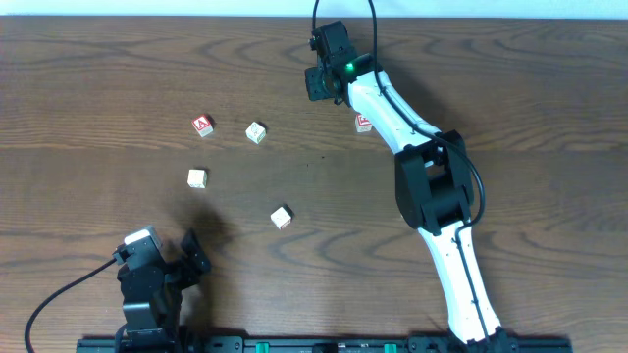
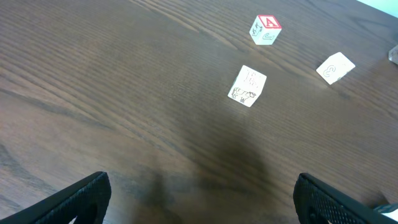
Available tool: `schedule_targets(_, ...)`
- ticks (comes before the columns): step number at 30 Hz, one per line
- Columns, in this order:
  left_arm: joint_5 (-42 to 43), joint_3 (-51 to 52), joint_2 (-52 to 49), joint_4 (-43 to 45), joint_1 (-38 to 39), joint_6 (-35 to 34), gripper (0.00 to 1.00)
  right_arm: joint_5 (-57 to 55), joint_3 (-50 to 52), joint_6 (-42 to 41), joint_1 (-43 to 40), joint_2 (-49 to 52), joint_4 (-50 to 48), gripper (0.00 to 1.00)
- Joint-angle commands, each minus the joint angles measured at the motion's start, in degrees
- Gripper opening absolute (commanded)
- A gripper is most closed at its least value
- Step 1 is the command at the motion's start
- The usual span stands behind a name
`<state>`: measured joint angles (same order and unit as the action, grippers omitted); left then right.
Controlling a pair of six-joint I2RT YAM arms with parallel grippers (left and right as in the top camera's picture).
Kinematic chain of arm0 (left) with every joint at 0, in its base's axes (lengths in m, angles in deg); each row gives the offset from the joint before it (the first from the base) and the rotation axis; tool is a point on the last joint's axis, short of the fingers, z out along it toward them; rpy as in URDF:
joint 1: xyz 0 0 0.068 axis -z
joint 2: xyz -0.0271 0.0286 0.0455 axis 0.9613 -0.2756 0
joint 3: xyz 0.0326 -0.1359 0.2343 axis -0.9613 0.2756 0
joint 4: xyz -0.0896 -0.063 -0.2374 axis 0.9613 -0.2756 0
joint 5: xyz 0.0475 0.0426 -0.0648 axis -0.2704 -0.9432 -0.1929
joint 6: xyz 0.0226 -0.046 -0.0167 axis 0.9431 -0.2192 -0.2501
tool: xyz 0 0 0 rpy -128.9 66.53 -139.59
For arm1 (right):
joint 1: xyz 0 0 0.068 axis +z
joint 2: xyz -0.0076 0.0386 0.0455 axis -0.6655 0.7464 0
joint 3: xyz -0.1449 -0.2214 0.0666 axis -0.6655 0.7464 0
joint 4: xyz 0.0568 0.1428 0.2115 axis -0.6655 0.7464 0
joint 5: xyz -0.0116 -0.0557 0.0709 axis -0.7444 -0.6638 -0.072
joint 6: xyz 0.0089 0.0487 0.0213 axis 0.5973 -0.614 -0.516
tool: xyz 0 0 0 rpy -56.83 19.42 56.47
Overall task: Spell out Ai2
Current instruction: 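Lower right gripper over red 'I' block and close on it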
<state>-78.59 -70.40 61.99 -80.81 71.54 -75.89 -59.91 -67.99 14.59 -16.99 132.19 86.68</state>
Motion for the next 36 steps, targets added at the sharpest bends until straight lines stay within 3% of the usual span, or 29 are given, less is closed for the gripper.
schedule_targets(1, 0.04, 0.61, 0.35, -0.07, 0.2, 0.44, 0.95, -2.6, -1.22, -0.44, 0.11, 0.52, 0.66, 0.44)
schedule_targets(17, 0.04, 0.61, 0.35, -0.07, 0.2, 0.44, 0.95, -3.69, -1.22, -0.13, 0.0, 0.52, -1.7, 0.52)
schedule_targets(23, 0.04, 0.61, 0.35, -0.07, 0.2, 0.44, 0.95, -3.67, -1.22, 0.04, 0.0, 0.52, -2.14, 0.4)
schedule_targets(28, 0.04, 0.61, 0.35, -0.07, 0.2, 0.44, 0.95, -3.67, -1.22, 0.04, 0.0, 0.52, -2.12, 0.24)
schedule_targets(36, 0.04, 0.61, 0.35, -0.07, 0.2, 0.44, 0.95, -3.69, -1.22, 0.09, -0.02, 0.52, -2.23, 0.2)
